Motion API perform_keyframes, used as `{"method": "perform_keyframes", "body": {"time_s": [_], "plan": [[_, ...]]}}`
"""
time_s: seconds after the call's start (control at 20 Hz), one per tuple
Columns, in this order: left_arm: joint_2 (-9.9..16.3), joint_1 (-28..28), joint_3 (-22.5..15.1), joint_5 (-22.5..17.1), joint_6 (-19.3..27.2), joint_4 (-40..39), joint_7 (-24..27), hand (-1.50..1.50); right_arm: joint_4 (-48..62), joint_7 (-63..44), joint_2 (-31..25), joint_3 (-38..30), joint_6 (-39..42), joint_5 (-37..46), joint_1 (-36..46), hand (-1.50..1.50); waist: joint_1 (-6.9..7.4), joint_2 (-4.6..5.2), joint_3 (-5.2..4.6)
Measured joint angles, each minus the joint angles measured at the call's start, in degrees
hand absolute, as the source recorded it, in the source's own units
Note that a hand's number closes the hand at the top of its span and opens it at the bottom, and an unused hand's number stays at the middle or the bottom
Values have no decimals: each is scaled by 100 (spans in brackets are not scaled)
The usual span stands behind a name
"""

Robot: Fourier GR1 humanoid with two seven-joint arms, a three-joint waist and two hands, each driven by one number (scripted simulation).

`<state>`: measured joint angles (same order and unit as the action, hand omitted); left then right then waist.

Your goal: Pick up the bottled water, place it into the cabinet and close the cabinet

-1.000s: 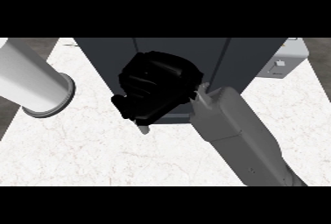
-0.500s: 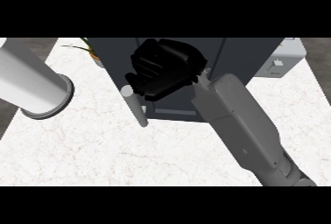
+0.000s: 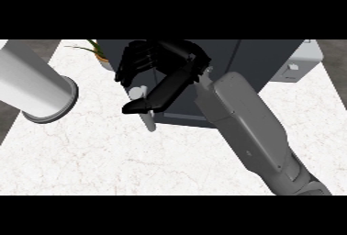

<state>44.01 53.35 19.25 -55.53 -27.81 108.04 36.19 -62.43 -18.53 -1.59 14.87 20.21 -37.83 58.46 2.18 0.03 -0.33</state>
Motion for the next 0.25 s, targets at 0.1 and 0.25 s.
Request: {"method": "perform_keyframes", "body": {"time_s": [0.1, 0.25], "plan": [[-76, -58, -59, 89, 29, 14, -17, -150, 11, 36, 50, 4, -137, 96, 36, -150, -9, 5, 0], [-107, -140, -86, 136, 37, 64, -73, -150, 52, 87, 68, -10, -200, 178, 89, -150, -2, 12, -3]]}}
